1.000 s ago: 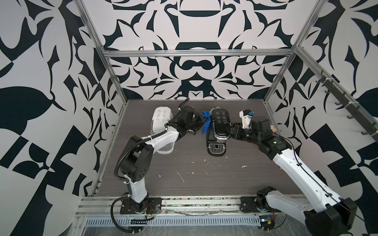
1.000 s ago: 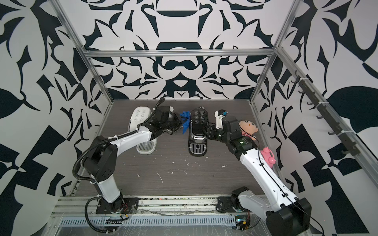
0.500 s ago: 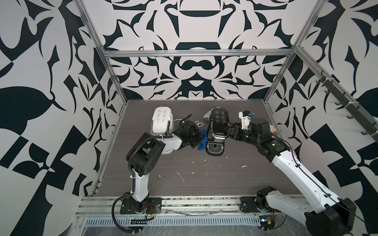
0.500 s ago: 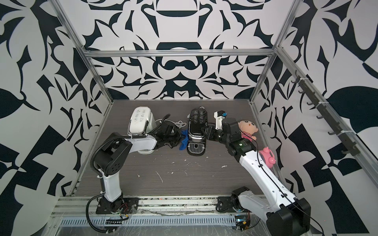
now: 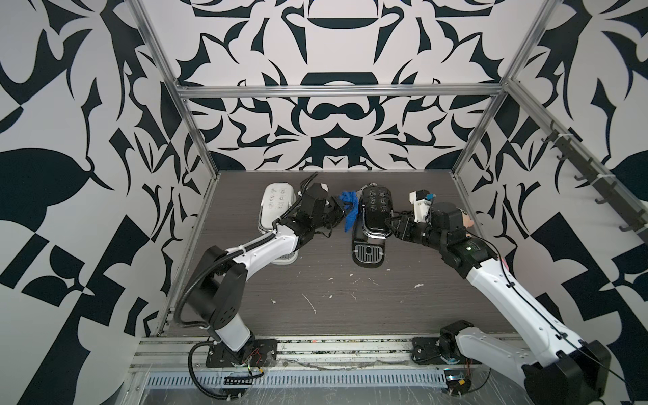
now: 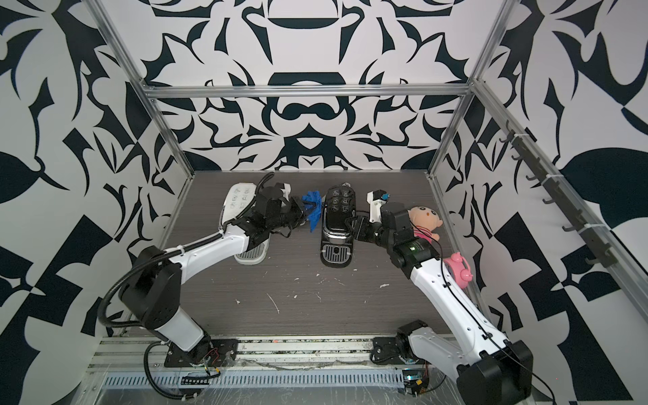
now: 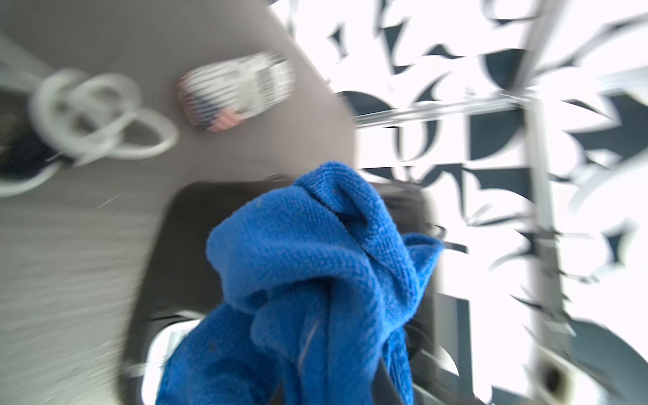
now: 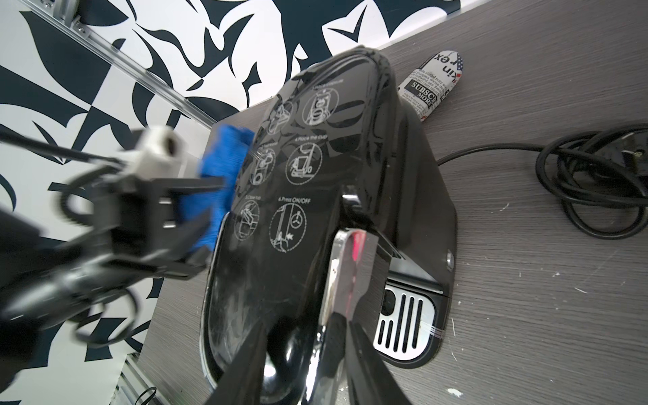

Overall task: Wipe the surface of a coffee machine
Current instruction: Wipe the dirt from the surface of the coffee machine.

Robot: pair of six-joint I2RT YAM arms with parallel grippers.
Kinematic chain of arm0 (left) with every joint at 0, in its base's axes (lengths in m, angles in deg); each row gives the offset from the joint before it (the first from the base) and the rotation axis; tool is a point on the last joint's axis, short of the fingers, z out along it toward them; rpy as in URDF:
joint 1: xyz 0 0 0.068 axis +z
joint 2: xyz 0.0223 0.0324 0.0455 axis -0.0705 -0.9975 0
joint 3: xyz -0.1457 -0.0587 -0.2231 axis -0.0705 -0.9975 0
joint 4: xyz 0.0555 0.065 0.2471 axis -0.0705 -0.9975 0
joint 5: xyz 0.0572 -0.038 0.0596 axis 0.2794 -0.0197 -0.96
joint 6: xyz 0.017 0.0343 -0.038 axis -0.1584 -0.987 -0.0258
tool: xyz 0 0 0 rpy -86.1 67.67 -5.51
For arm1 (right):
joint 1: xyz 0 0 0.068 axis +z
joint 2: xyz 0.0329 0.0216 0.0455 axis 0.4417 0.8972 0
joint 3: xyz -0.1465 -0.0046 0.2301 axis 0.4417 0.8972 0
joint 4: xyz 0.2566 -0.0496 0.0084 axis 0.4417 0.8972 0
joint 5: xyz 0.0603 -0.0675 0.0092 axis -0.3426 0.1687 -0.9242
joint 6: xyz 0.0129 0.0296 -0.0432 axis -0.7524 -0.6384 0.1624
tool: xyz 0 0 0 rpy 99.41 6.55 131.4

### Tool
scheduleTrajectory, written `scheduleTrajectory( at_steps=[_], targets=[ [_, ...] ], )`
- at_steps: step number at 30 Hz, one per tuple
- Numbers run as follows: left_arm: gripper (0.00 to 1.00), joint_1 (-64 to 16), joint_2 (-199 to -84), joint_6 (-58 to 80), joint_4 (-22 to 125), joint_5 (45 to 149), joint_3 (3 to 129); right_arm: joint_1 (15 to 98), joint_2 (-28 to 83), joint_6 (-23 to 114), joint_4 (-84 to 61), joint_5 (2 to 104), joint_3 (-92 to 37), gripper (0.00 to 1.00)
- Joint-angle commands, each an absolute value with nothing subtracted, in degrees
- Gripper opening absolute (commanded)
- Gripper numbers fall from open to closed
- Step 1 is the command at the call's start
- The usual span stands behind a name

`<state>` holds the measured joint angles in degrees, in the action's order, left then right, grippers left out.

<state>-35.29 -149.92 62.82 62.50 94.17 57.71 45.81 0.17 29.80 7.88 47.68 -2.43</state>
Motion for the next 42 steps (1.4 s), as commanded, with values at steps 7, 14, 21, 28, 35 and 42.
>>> scheduleTrajectory(
  at_steps=[7,14,21,28,35,42],
  targets=[
    [0.00,-42.4,-147.4,62.7,67.0,94.0,51.0,47.0,6.2,31.0,25.9,49.1,-0.8,0.39],
    [0.00,-44.3,-150.8,61.7,66.9,90.3,47.0,47.0,6.6,30.0,23.2,47.5,1.5,0.39],
    [0.00,-45.1,-150.1,49.8,72.0,93.4,48.4,47.0,6.7,30.2,23.0,46.8,2.6,0.39],
    [0.00,-45.4,-148.7,47.0,70.1,90.4,46.6,47.0,6.9,30.2,22.8,46.9,2.6,0.39],
    [0.00,-46.9,-152.0,48.8,78.8,90.3,39.4,47.0,7.3,30.3,22.8,46.8,3.1,0.39],
    [0.00,-47.6,-154.5,43.4,79.7,92.6,41.2,47.0,7.8,30.4,22.8,46.7,3.1,0.39]
  ],
)
